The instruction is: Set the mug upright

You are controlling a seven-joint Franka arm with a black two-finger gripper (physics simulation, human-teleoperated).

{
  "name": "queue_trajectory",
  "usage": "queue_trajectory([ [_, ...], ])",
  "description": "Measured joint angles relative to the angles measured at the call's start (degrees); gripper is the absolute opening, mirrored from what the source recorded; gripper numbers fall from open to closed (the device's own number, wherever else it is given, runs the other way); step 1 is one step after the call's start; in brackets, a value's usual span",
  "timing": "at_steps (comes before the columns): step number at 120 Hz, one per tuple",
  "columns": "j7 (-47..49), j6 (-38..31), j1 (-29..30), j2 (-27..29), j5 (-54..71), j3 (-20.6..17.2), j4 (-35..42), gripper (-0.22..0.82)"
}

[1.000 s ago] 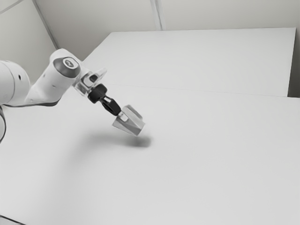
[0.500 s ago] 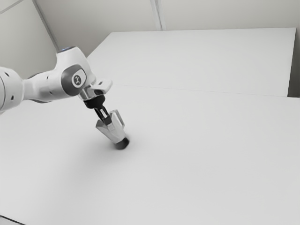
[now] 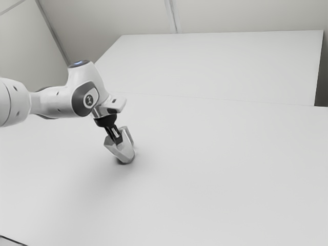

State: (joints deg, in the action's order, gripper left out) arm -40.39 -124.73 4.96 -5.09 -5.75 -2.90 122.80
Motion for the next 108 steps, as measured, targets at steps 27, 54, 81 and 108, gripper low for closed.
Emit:
queue_trajectory([
  [27,0.8,-0.4,0.0,-0.4,0.7,-0.1,-0.2,0.2],
  [54,1.2,-0.3,0.1,1.5,1.1,-1.5,-0.3,0.43],
  [81,1.6,1.7,-1.0,5.1,1.1,-2.0,-1.8,0.54],
  [108,9.7,11.0,-2.0,5.8,2.5,-2.1,-10.9,0.58],
])
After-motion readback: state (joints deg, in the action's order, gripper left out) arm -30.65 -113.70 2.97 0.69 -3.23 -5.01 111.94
